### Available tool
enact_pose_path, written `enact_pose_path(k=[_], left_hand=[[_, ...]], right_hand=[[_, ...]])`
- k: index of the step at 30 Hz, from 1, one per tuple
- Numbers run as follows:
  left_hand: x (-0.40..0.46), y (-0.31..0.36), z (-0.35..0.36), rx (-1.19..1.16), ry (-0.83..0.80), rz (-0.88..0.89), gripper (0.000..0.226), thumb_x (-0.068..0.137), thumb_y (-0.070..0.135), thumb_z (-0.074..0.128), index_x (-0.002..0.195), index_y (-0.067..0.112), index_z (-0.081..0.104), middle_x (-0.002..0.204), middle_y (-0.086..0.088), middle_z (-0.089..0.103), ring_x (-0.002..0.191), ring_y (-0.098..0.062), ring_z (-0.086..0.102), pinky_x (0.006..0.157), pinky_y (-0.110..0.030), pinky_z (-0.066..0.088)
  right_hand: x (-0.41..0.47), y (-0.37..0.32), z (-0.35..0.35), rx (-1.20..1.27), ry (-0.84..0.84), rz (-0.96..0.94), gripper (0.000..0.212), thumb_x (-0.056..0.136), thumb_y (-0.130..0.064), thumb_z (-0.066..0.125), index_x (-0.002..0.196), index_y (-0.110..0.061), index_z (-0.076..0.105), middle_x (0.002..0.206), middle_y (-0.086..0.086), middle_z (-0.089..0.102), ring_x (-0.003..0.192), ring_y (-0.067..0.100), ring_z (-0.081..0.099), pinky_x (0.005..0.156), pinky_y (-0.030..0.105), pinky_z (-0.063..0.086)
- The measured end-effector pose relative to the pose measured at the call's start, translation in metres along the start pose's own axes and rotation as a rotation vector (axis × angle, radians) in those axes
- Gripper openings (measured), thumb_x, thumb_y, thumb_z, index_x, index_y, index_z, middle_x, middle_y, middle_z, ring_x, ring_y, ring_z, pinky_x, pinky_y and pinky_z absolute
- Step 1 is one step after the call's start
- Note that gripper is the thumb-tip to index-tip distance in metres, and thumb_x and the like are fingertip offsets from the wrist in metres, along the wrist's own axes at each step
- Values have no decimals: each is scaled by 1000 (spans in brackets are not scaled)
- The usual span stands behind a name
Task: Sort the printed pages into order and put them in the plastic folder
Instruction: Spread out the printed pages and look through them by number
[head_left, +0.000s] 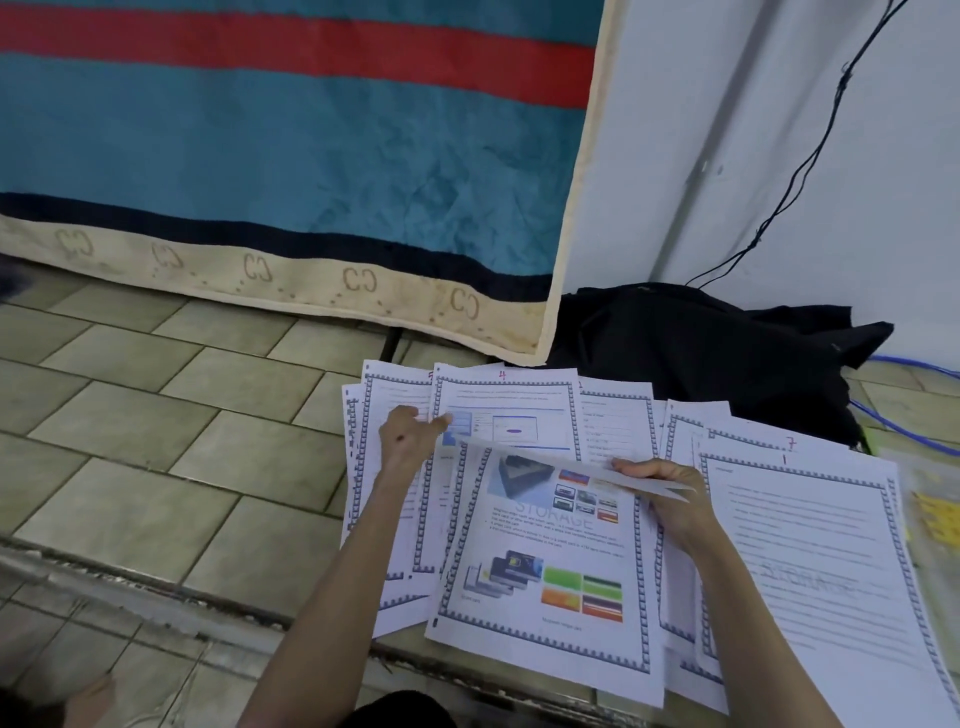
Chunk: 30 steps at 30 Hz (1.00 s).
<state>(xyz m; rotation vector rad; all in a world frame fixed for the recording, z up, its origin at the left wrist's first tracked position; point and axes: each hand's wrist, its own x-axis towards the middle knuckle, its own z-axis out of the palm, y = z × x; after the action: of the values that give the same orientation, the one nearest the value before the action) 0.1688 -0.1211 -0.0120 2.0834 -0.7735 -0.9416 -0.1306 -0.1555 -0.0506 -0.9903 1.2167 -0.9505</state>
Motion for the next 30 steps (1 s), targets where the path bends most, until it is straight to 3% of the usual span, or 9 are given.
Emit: enact_pose_path(k=[3, 5, 8, 11, 15, 18, 21, 25, 30], left_hand=[[0, 4, 2, 42, -110, 40, 47, 86, 27, 66, 119, -5, 57, 122, -15, 60, 112, -34, 56, 89, -36, 46], [2, 1, -7, 22, -66, 71, 38, 88, 25, 64, 116, 0, 61, 120, -11, 61, 111, -32, 56, 92, -35, 45], [6, -4, -26, 131, 100, 81, 40, 90, 24, 61, 119, -4, 58, 126, -17, 57, 117, -33, 52, 96, -33, 40], [8, -5, -28, 190, 135, 75, 50, 91, 24, 60, 129, -7, 47, 137, -22, 48, 127, -34, 44, 101, -33, 35], [-6, -7, -4, 229, 418, 315, 53, 94, 25, 53, 137, -1, 37, 140, -23, 40, 129, -39, 37, 104, -48, 31], [-29, -5, 32, 327, 122, 713, 53, 96, 43, 42, 140, 14, 39, 147, -9, 38, 137, -26, 34, 110, -40, 27], [-32, -18, 65, 682, -173, 719, 89, 76, 81, 8, 149, 32, 18, 159, -3, 7, 147, -24, 5, 117, -45, 6], [-19, -45, 85, 884, -90, 685, 107, 54, 83, -29, 148, 38, -5, 159, -2, -11, 146, -26, -11, 115, -51, -5], [-22, -42, 88, 918, -66, 677, 91, 67, 77, -13, 148, 37, -4, 159, -2, -11, 146, -24, -11, 115, -50, -7]], right_hand=[[0, -1, -1, 29, -38, -13, 24, 43, -25, 88, 59, -12, 76, 80, 5, 76, 79, 18, 72, 72, 20, 58], [-1, -2, -1, 45, -33, -3, 12, 66, -5, 78, 56, -12, 75, 78, 4, 76, 80, 17, 72, 79, 22, 58], [-1, -3, 0, -55, -26, 2, 38, 78, 15, 60, 56, -12, 75, 75, 1, 75, 79, 15, 70, 80, 23, 57], [-6, -7, 3, -149, -8, -32, 17, 77, 10, 68, 65, -3, 68, 60, -3, 71, 53, 3, 66, 52, 15, 54], [-8, -9, 12, -150, 60, -67, 22, 83, -3, 68, 104, -6, 65, 95, 5, 72, 71, 5, 71, 60, 20, 56], [-8, -16, 25, -213, 6, -80, 25, 91, -10, 59, 116, -9, 59, 99, 4, 70, 85, 10, 70, 77, 26, 57], [5, -23, 32, -436, 145, -149, 33, 96, -12, 52, 125, 1, 56, 116, 18, 65, 113, 30, 59, 101, 35, 44], [34, -36, 18, -561, 375, -138, 37, 96, -2, 37, 129, 6, 51, 131, 23, 55, 123, 35, 51, 95, 26, 37], [62, -44, 10, -590, 270, 16, 38, 90, -12, 50, 127, -4, 52, 119, 18, 62, 117, 37, 53, 105, 40, 39]])
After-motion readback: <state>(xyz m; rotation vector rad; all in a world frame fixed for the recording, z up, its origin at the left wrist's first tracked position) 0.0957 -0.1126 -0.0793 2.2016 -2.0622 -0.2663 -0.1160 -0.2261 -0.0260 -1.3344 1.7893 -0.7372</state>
